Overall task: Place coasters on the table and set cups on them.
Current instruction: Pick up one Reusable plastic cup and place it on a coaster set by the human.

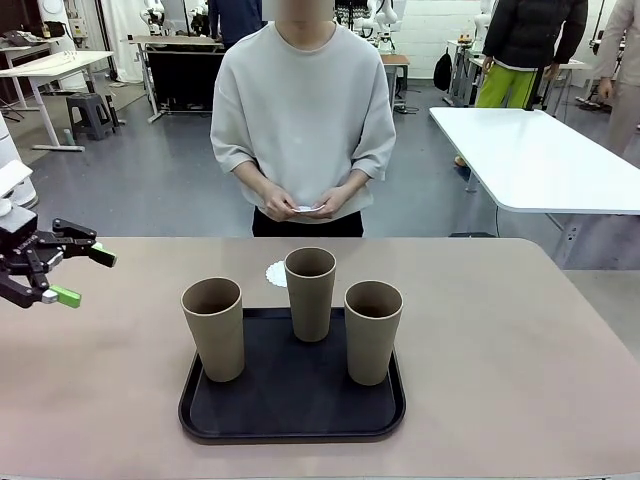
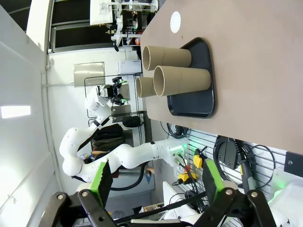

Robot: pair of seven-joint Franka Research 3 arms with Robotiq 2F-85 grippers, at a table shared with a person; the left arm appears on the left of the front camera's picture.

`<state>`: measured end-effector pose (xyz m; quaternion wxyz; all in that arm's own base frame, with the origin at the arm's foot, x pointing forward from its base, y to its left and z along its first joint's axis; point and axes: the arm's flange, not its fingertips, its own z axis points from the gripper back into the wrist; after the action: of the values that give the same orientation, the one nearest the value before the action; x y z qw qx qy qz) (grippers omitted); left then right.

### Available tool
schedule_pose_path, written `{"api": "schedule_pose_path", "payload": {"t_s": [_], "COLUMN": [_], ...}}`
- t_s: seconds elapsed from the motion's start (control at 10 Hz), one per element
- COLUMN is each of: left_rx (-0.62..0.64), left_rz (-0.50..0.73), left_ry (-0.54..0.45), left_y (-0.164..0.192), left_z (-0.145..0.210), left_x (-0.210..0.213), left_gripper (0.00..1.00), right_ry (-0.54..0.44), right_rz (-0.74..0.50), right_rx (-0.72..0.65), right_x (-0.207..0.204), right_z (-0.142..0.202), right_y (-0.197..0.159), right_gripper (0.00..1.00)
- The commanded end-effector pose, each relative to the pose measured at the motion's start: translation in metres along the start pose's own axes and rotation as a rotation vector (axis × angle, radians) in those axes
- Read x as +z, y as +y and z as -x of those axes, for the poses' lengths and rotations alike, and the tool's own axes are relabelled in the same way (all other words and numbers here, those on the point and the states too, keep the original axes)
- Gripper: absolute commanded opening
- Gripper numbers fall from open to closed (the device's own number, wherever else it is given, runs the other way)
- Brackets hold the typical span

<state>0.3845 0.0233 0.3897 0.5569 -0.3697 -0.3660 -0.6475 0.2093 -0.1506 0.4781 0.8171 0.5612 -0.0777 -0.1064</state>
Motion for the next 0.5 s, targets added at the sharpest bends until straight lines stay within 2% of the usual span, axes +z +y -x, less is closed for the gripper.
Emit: {"api": "schedule_pose_path", "payload": {"t_s": [0.0, 0.2, 0.4], "left_rx": [0.006, 0.037, 0.071], "left_rz": [0.019, -0.017, -0.041], "left_ry": [-0.054, -0.144, -0.183], "left_y": [0.003, 0.010, 0.018], "left_z": [0.021, 0.035, 0.046], "left_x": [-0.012, -0.021, -0.033], "left_gripper": [1.00, 1.00, 1.00], "right_ry": [-0.001, -0.001, -0.001], "right_rz": [-0.018, -0.018, -0.018], "right_rx": [0.010, 0.010, 0.010], "right_x": [0.000, 0.000, 0.000], "right_z": [-0.001, -0.001, -0.001], "right_y": [0.000, 0.000, 0.000], "right_gripper": [1.00, 1.00, 1.00]}}
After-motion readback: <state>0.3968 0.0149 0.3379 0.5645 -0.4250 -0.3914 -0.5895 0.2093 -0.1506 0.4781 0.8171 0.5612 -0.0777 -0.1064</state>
